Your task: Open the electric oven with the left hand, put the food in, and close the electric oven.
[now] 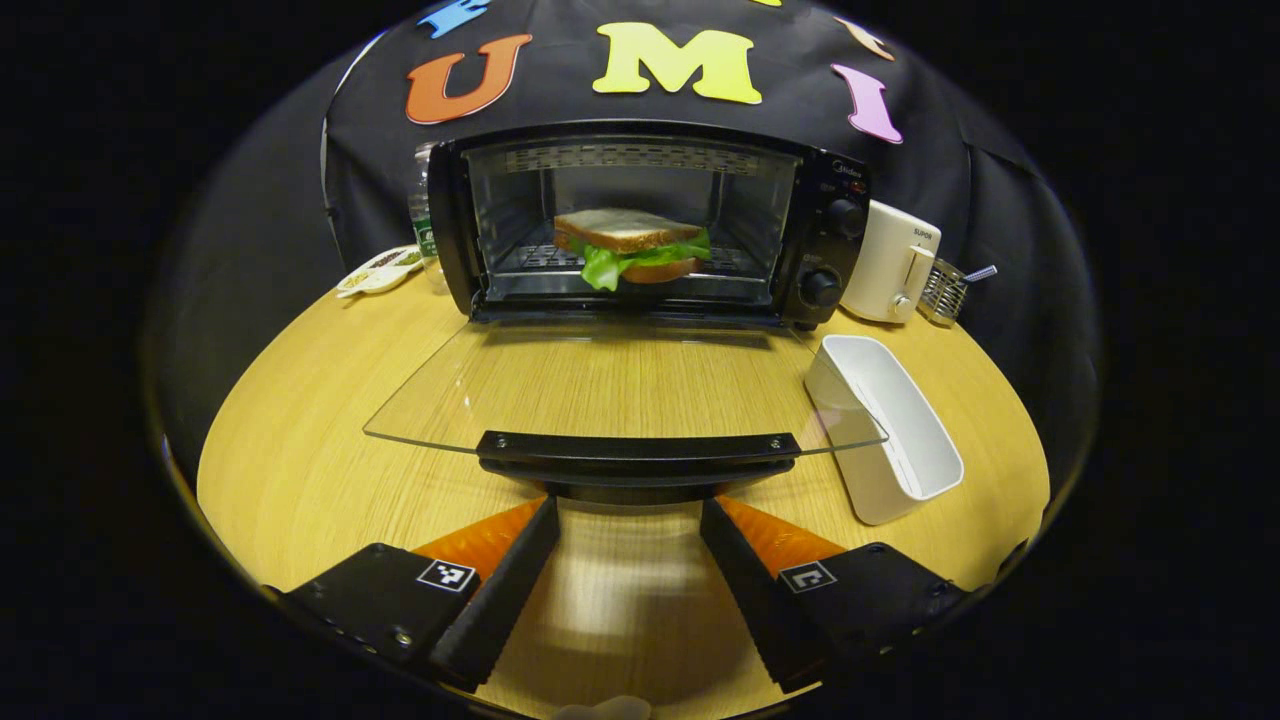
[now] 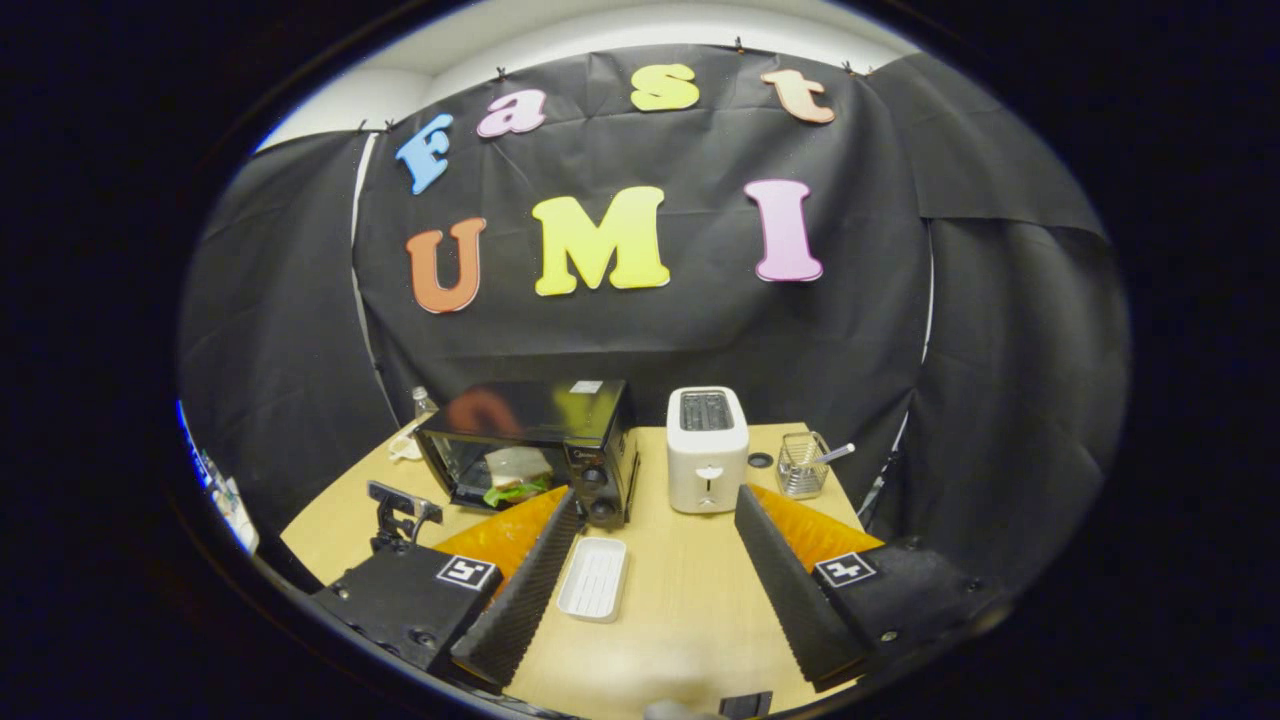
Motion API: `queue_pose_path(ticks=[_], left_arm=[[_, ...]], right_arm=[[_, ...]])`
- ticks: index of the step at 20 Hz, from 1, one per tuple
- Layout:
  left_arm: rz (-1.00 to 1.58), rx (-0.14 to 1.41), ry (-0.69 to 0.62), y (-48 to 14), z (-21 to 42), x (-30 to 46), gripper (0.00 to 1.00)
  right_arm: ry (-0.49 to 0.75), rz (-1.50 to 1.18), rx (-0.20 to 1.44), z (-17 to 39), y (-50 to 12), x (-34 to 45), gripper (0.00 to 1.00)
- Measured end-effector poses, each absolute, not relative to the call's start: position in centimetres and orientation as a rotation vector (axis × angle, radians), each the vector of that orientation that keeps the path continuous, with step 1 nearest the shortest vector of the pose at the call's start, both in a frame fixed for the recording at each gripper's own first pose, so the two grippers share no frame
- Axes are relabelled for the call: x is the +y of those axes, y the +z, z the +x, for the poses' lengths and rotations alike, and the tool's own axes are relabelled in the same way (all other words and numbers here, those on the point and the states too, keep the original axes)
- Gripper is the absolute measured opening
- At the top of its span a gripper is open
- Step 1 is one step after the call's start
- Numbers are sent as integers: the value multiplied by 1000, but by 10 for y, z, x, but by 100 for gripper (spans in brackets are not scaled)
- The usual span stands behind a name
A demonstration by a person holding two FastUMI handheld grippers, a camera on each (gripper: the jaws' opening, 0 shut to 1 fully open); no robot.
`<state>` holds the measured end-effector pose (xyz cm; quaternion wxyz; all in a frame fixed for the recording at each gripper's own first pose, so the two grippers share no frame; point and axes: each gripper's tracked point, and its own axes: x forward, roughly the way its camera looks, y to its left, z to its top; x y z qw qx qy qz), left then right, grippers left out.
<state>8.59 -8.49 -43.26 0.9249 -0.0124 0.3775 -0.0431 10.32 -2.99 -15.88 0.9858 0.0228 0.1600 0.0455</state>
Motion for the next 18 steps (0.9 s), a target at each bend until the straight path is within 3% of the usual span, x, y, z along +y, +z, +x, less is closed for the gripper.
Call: queue_pose_path(ticks=[18], left_arm=[[20,631,-100,-337,150,-82,94]], right_arm=[[31,177,338,96,-168,-50,100]])
